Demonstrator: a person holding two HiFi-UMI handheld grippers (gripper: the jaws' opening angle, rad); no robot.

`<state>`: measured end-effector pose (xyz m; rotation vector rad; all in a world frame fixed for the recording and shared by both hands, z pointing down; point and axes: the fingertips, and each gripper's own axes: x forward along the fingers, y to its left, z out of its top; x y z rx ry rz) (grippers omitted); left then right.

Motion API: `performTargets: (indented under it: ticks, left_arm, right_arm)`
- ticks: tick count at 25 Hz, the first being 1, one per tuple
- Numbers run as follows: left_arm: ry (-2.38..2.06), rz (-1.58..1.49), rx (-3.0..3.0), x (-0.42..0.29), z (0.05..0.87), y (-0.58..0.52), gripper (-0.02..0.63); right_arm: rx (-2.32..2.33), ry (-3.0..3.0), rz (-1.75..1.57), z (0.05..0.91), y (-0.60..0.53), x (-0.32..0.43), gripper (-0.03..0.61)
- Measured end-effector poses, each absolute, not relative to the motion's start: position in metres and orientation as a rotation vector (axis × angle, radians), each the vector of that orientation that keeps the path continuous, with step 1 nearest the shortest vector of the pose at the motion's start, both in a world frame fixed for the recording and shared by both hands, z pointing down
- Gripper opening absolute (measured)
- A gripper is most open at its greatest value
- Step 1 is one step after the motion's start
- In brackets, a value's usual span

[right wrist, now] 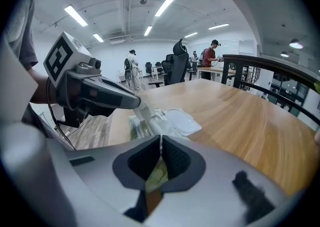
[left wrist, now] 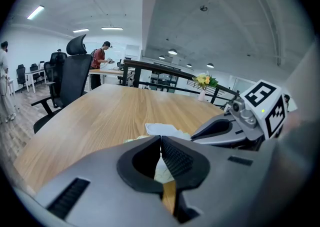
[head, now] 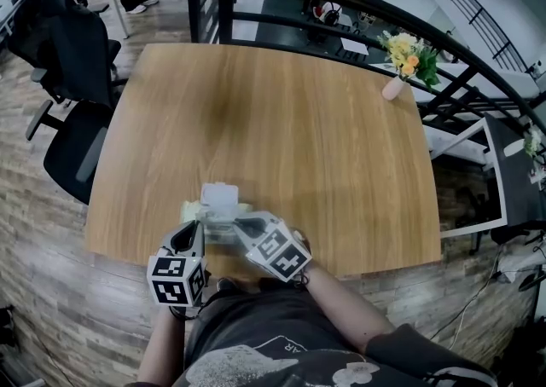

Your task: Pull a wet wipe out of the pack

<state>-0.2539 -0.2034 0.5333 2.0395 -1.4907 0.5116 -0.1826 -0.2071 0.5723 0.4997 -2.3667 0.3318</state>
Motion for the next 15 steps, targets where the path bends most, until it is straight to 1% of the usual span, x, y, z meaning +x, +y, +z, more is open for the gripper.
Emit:
performTargets:
  ticks: [15]
  left_arm:
    - [-1.469,0.513,2.059,-0.245,0.534,-0.202,0.020]
  right_arm:
    - [0.565,-2.352,0.353,0.572,-0.206,-0.160,0.031]
